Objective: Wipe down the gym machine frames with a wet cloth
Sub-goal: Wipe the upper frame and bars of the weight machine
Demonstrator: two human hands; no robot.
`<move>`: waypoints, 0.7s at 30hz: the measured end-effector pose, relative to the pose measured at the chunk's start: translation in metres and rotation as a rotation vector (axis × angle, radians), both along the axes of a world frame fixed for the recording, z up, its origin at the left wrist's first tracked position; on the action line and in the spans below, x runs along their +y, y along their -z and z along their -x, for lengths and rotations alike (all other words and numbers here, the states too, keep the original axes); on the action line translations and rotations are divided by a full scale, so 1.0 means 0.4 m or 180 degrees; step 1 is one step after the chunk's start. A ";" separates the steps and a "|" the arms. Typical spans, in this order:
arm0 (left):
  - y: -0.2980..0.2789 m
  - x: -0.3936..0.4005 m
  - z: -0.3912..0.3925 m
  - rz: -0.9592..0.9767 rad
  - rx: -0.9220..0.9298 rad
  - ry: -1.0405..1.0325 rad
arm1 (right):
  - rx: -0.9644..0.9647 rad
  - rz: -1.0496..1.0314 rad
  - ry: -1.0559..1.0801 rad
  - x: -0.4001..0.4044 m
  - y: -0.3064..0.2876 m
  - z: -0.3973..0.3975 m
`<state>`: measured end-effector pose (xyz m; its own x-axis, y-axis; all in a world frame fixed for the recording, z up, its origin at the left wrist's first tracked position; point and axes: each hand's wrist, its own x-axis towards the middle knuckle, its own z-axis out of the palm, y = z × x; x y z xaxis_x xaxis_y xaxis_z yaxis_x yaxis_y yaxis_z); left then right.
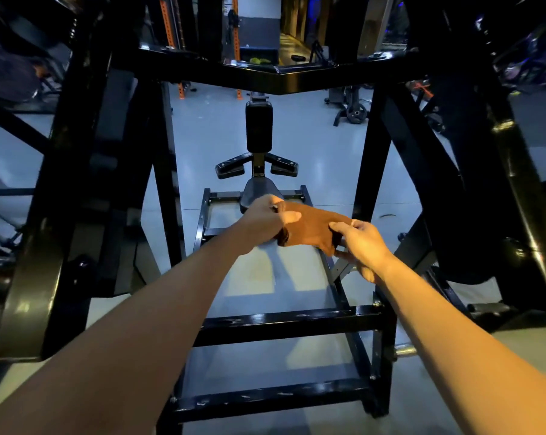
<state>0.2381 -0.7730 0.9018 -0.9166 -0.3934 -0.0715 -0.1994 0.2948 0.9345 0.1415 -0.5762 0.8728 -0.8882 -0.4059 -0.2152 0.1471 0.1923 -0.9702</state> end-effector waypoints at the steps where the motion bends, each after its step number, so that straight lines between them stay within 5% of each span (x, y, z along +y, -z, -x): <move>1: -0.004 -0.005 0.000 -0.0161 0.0018 -0.0142 | -0.0207 0.0219 0.0084 -0.007 0.000 -0.010; 7: 0.004 -0.057 -0.019 -0.0215 -0.0068 -0.0623 | 0.0070 0.0345 0.0217 -0.067 -0.002 -0.022; 12: 0.012 -0.061 -0.049 -0.0567 -0.0125 -0.0556 | 0.0300 -0.0198 0.0204 -0.087 -0.001 -0.023; 15: 0.021 -0.051 -0.035 0.0236 -0.0205 -0.0706 | 0.0237 -0.0678 0.0472 -0.093 0.057 -0.046; 17: 0.020 -0.034 -0.034 0.1135 -0.0330 -0.0533 | -0.0437 -0.0336 0.0679 -0.106 0.094 -0.066; 21: 0.034 -0.019 -0.067 0.2413 -0.0544 0.0136 | -0.3112 0.0832 0.0175 -0.156 0.111 -0.118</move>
